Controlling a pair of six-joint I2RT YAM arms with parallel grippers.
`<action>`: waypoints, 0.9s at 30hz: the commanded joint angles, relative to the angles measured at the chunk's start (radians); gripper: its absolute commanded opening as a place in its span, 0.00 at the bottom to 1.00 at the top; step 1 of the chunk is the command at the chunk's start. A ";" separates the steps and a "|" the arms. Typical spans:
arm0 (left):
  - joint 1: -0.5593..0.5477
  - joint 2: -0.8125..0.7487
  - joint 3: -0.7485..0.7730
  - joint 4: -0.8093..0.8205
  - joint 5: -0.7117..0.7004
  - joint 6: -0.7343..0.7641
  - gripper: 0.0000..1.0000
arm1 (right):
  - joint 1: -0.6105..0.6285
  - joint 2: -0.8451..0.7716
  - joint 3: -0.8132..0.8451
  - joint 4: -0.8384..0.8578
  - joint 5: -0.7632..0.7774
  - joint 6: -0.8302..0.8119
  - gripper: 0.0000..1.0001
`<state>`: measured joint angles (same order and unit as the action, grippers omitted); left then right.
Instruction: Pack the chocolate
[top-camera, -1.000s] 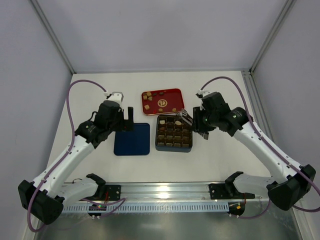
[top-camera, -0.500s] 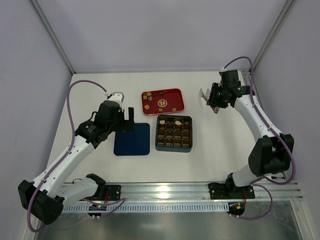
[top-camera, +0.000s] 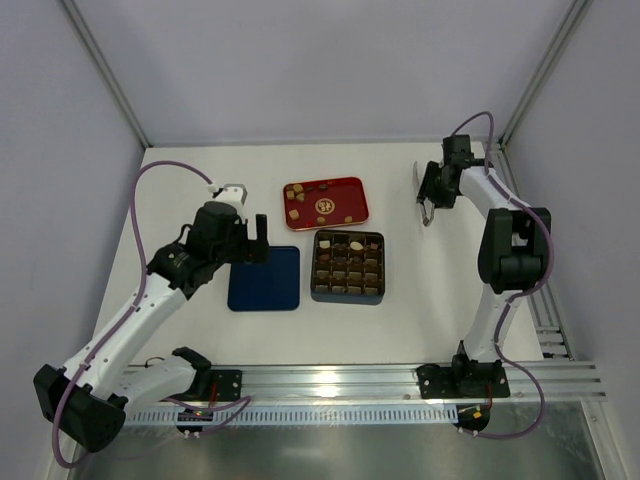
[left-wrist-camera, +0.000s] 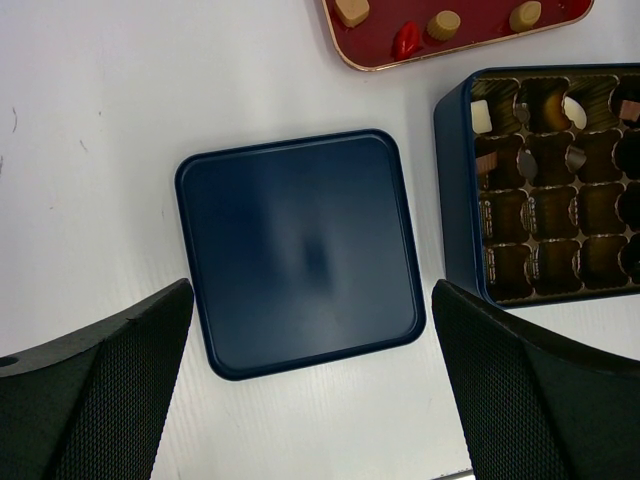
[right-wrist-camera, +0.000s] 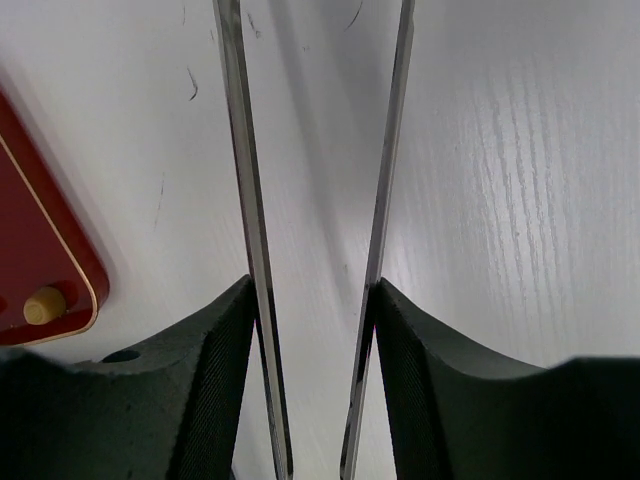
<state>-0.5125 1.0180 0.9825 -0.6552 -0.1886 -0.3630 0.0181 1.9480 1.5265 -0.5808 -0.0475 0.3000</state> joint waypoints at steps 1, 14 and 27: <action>-0.001 -0.019 0.013 0.019 0.012 -0.005 1.00 | 0.005 0.015 0.047 0.038 -0.009 -0.015 0.53; -0.003 -0.006 0.013 0.019 0.012 -0.002 1.00 | 0.003 0.089 0.008 0.041 -0.029 -0.019 0.68; -0.003 0.005 0.012 0.017 0.011 -0.002 1.00 | 0.005 0.034 -0.048 0.044 -0.023 -0.002 0.86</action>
<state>-0.5125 1.0195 0.9825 -0.6556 -0.1856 -0.3626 0.0196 2.0415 1.4986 -0.5632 -0.0711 0.2913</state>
